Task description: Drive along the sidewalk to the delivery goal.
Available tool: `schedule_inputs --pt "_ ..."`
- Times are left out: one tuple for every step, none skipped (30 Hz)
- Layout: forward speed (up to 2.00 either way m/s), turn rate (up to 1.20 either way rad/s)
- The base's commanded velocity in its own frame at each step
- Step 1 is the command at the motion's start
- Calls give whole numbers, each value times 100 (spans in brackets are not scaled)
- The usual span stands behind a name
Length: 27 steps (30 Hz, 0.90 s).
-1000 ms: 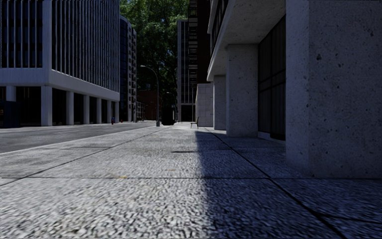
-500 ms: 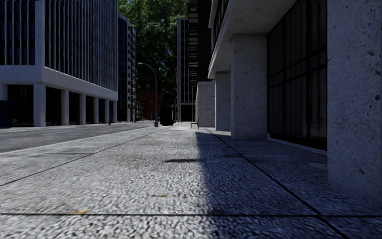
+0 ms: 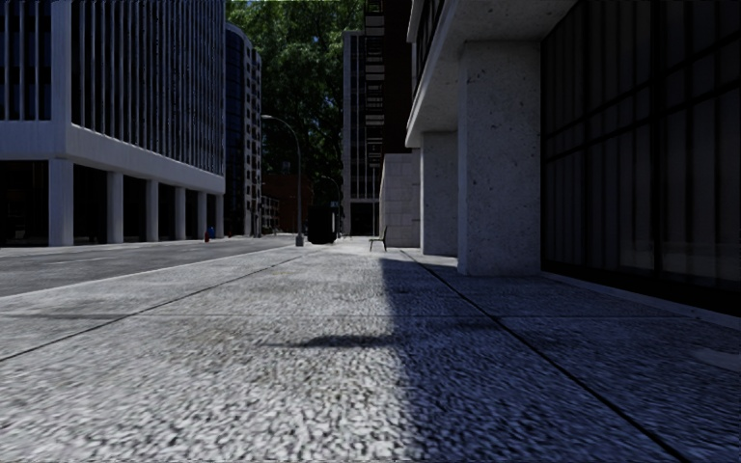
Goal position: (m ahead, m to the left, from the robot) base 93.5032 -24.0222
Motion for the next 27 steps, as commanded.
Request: schedule_inputs --pt "200 0" --pt "200 0" --pt "200 0" --pt "200 0" --pt "200 0" --pt "200 0" --pt "200 0" --pt "200 0" --pt "200 0" --pt "200 0" --pt "200 0" --pt "200 0" --pt "200 0" --pt "200 0" --pt "200 0" --pt "200 0" --pt "200 0" --pt "200 0" --pt "200 0" --pt "200 0" --pt "200 0" --pt "200 0" --pt "200 0" --pt "200 0" --pt "200 0" --pt "200 0" --pt "200 0"
